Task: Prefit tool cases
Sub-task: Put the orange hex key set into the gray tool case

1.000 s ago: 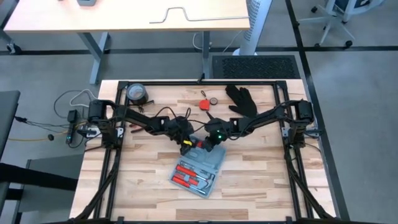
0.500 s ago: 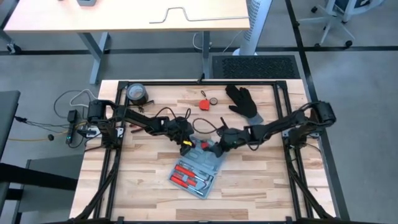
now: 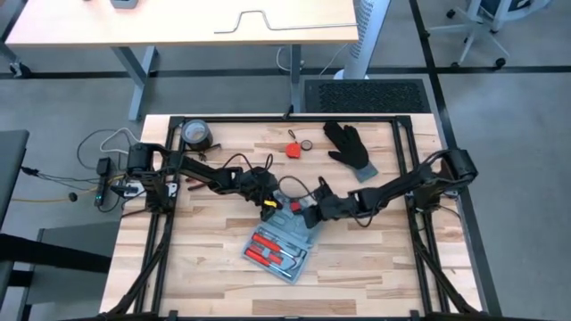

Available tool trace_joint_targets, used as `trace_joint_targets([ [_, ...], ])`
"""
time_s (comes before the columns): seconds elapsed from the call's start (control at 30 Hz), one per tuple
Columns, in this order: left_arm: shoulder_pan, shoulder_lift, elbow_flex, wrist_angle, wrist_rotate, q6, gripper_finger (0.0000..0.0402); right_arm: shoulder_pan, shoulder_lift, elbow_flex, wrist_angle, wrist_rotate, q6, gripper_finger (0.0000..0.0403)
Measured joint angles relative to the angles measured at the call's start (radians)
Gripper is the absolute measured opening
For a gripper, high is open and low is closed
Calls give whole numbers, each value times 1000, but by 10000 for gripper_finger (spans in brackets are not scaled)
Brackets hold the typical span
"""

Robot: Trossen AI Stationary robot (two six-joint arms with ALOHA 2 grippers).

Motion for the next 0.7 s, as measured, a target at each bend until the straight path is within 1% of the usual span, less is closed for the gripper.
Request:
trace_joint_targets([
  [0.03, 0, 0, 0, -3, 0, 0, 0, -10, -17, 0, -4, 18, -21, 116],
  [0.1, 0, -1, 0, -8, 1, 0, 0, -41, -45, 1, -27, 21, -69, 99],
  [0.17, 0, -1, 0, -3, 2, 0, 0, -83, -48, 1, -58, -5, -109, 69],
  [0.23, 0, 0, 0, 13, 2, 0, 0, -121, -42, -2, -83, -41, -154, 30],
  [0.27, 0, 1, -1, 22, 2, 0, 0, -138, -39, -2, -77, -57, -176, 16],
  [0.3, 0, 1, -1, 31, -1, -1, 0, -153, -38, -1, -68, -72, -189, 10],
  [0.53, 0, 0, 1, 83, -10, -13, 0, -217, -36, 1, -76, -191, -265, 4],
  [0.7, 0, 13, 38, 89, -21, -12, 0, -223, -36, 0, -83, -247, -300, 3],
])
